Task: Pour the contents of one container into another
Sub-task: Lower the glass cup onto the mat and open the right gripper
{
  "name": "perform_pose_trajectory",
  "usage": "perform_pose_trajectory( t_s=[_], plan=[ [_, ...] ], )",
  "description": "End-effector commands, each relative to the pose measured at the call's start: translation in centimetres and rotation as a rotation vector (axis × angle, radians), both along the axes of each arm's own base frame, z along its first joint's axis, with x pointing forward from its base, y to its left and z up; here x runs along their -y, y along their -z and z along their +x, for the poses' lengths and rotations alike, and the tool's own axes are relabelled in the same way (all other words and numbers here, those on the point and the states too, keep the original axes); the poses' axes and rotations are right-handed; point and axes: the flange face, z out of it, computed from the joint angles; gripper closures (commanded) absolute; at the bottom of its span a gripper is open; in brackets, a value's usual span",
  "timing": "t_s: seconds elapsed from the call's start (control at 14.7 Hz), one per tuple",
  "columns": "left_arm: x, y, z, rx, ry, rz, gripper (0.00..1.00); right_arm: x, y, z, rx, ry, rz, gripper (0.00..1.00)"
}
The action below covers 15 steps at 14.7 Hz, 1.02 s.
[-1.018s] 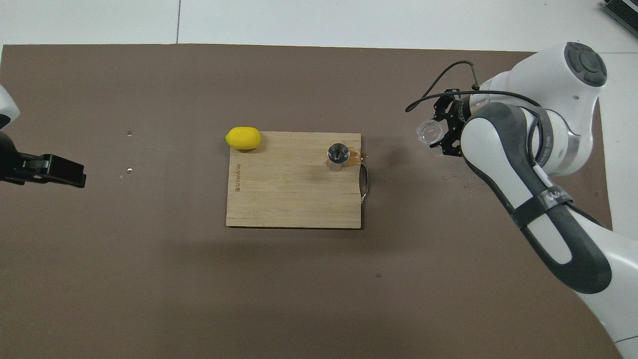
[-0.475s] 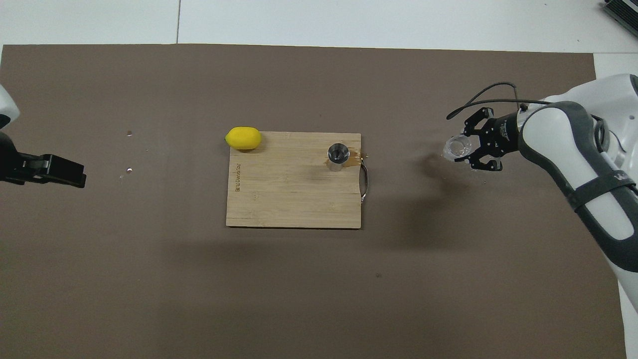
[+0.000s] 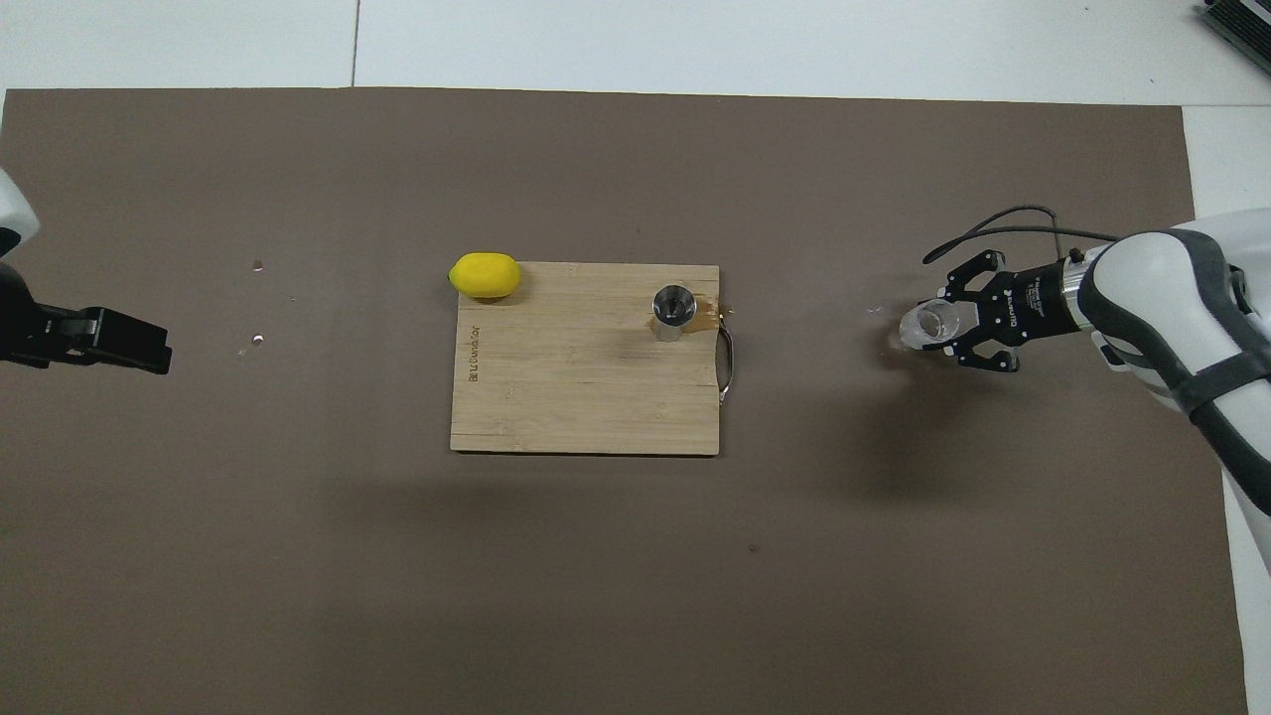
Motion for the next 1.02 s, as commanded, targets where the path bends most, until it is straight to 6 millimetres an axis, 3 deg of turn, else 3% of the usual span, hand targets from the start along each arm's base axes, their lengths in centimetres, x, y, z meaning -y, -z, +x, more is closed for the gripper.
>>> perform_pose_trajectory(
  t_s=[0.0,0.07,0.14,0.2,0.27,0.41,0.75,0.95],
  plan=[
    [-0.2,-0.1,-0.9,0.009,0.001,-0.011,0.0,-0.2,0.6,-1.9,0.011,0.0,0.038,1.0],
    [-0.3,-0.1,-0.9,0.01,0.001,-0.01,0.0,-0.3,0.7,-2.3,0.013,-0.004,0.039,1.0],
    [-0.3,-0.1,-0.9,0.01,0.003,-0.01,0.0,-0.4,1.0,-2.6,0.01,0.0,0.035,0.89],
    [-0.2,-0.1,-0.9,0.01,0.003,-0.011,0.0,-0.3,1.4,-2.9,0.011,0.005,0.027,0.7],
    [-0.2,-0.1,-0.9,0.009,0.001,-0.011,0.0,-0.5,1.6,-3.1,0.012,0.002,0.021,0.42],
    [-0.2,-0.1,-0.9,0.009,0.001,-0.011,0.0,-0.6,1.1,-3.1,0.025,-0.02,0.024,0.04],
    [-0.2,-0.1,-0.9,0.01,0.001,-0.011,0.0,-1.2,-4.0,-3.5,0.109,-0.071,-0.014,0.01],
    [-0.2,-0.1,-0.9,0.009,0.001,-0.011,0.0,-1.4,-6.1,-4.4,0.137,-0.237,-0.075,0.01]
  ],
)
